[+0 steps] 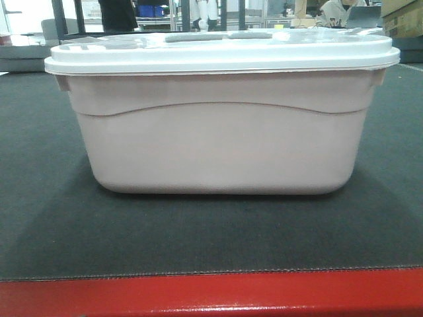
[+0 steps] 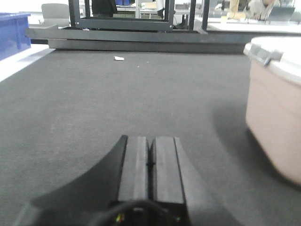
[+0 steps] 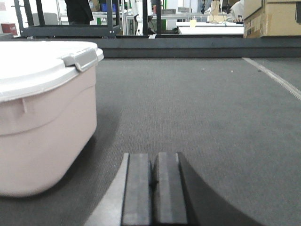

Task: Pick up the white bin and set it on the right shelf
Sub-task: 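Lower both grippers onto the lid handles at the bin's ends, then close both grippers on the lid handles and lift the pink bin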

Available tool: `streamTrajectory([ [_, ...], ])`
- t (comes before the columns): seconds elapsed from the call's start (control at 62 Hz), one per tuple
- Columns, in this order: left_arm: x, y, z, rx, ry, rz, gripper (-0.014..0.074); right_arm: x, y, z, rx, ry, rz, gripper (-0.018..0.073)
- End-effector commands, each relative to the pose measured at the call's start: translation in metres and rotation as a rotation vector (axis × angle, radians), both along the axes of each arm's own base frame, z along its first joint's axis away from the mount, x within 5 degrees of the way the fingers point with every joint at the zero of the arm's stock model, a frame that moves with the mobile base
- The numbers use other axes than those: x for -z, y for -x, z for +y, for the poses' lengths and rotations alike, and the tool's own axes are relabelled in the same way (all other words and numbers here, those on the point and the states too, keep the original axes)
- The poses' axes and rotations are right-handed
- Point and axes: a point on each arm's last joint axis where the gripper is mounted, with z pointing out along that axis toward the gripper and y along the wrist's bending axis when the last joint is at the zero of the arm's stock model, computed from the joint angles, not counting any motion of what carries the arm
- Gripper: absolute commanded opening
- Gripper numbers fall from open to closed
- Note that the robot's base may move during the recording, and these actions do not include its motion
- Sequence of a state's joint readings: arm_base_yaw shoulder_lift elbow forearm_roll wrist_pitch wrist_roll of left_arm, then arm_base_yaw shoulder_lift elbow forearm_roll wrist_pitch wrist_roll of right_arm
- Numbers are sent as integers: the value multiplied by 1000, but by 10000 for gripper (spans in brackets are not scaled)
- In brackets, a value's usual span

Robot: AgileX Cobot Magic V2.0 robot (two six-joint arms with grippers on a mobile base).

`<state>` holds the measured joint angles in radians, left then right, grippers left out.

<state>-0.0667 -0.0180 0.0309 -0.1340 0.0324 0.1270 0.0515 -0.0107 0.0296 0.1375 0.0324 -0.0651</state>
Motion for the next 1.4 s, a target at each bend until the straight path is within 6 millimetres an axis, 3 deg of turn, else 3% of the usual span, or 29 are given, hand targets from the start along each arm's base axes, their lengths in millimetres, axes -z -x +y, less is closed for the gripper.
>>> streamTrajectory([
  [0.0,-7,1,3,-21,79,-127,-118,-16,3,-2,22,-14,-159,69],
  [0.145,-40,8,5,-35,101,-302,-118,-49,10,-4,29,-91,-296,69],
  [0.338,-99,14,0,17,85,-201,-111,-111,23,-3,1,-122,-355,78],
  [0.451,-132,10,-2,39,88,-143,-92,-141,19,-2,-8,-122,-342,173],
  [0.564,-155,-3,-6,81,139,-67,34,-162,7,-1,-8,-120,-315,357],
  [0.709,-163,-29,-13,129,222,56,323,-169,-19,1,-10,-115,-211,578],
  [0.822,-164,-49,-19,159,308,145,440,-168,-36,3,-22,-142,-109,613],
  [1.096,-172,-109,-38,243,480,420,446,-177,-91,20,-146,-505,228,614],
  [1.386,-189,-173,-59,483,488,583,446,-213,-143,39,-298,-528,485,614],
])
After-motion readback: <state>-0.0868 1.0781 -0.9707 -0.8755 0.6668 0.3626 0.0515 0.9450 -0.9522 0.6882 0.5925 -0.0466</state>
